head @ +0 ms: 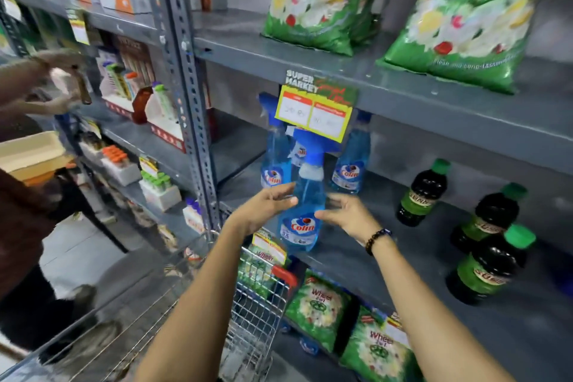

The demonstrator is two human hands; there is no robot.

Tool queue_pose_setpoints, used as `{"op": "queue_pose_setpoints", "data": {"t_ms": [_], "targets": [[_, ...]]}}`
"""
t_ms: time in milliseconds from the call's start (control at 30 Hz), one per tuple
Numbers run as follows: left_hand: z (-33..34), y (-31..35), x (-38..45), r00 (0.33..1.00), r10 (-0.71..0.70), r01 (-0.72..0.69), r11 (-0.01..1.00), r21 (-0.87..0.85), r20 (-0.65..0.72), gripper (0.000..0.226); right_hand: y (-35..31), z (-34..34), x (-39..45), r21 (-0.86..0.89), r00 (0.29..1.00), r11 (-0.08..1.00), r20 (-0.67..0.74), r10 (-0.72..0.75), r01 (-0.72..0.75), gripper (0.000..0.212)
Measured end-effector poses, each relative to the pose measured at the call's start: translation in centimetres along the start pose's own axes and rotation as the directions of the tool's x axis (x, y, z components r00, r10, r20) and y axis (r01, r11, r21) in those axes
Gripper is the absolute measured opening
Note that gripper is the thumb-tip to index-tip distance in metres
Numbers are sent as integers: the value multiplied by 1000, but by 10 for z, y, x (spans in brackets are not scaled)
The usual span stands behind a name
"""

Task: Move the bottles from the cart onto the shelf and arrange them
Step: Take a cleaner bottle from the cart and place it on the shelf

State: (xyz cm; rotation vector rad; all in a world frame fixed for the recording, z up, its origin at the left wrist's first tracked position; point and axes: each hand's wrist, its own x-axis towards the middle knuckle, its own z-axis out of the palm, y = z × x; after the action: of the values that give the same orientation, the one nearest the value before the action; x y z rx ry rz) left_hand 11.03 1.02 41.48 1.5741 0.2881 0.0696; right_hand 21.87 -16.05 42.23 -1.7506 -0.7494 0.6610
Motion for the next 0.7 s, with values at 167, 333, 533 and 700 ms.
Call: {"op": "queue_pose_setpoints", "data": {"t_ms": [167, 333, 533, 700], "targets": [[19, 14, 61, 998, -56, 56, 998, -38, 4, 40, 7, -22, 28, 24, 977, 1000, -213, 21, -17, 43], [22, 16, 91, 994, -102, 99, 992, -81, -32, 51, 10, -32, 44, -16, 951, 1000, -310, -12, 8, 44], [25, 12, 74, 996, -80, 75, 992, -97, -44, 46, 8, -22, 32, 24, 954, 1000, -301, 1, 6, 50], [26, -11, 26, 973, -98, 74, 990, -121, -208, 47, 11, -2, 7, 64, 911, 997, -407, 65, -43, 60]]}}
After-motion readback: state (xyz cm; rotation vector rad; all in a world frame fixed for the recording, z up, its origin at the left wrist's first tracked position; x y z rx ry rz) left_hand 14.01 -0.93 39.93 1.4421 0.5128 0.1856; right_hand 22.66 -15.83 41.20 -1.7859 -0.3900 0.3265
